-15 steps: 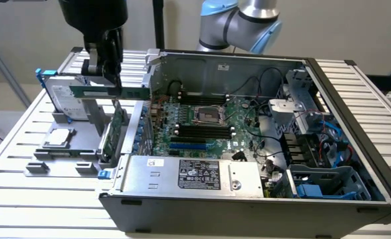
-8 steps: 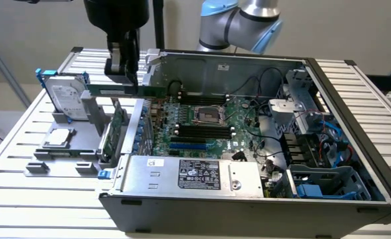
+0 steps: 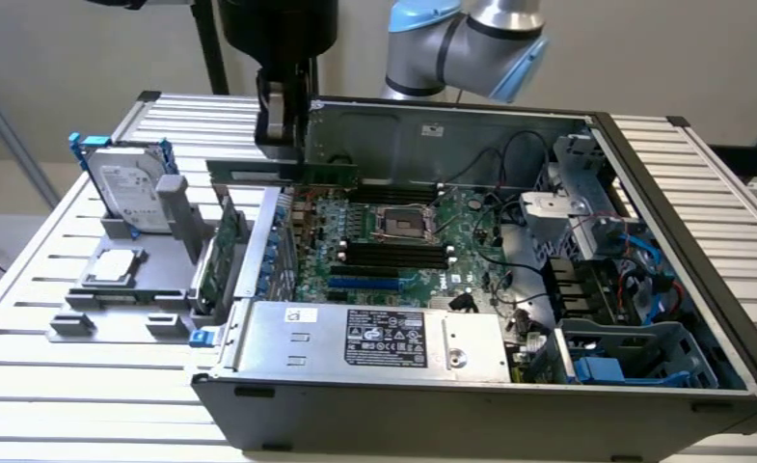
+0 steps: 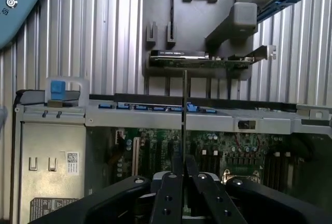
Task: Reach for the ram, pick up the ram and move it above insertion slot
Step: 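Pick up the ram and move it above insertion slot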
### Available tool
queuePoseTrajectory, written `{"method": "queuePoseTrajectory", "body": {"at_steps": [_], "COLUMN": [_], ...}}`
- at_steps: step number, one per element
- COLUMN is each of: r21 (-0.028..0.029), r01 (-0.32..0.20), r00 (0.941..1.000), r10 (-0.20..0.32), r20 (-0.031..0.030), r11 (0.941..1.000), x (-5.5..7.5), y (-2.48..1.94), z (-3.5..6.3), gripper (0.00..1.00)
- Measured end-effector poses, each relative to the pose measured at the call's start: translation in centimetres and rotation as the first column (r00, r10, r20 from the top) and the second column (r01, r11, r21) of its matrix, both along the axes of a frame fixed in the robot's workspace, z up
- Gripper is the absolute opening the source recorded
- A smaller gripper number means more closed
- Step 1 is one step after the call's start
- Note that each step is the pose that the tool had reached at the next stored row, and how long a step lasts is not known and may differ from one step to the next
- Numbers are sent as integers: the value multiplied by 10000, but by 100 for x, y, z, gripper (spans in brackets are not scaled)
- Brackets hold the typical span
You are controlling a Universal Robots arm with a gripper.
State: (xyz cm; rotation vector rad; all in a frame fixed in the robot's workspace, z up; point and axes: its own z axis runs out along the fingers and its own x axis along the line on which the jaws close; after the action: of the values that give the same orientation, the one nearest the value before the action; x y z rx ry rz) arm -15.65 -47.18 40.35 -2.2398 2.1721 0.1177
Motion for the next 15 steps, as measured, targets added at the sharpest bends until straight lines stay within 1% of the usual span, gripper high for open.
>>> {"method": "queuePoseTrajectory", "body": {"at_steps": [3, 8, 10, 15], "r21": [22, 29, 29, 29], "r01": [1, 0, 1, 0], "r00": [10000, 10000, 10000, 10000], "r10": [-1, 0, -1, 0], "r20": [0, -1, 0, 0], "r11": [10000, 10000, 10000, 10000], "x": [125, 322, 398, 572], "y": [16, 57, 79, 154], "z": [0, 0, 0, 0], "gripper": [13, 13, 13, 13]}}
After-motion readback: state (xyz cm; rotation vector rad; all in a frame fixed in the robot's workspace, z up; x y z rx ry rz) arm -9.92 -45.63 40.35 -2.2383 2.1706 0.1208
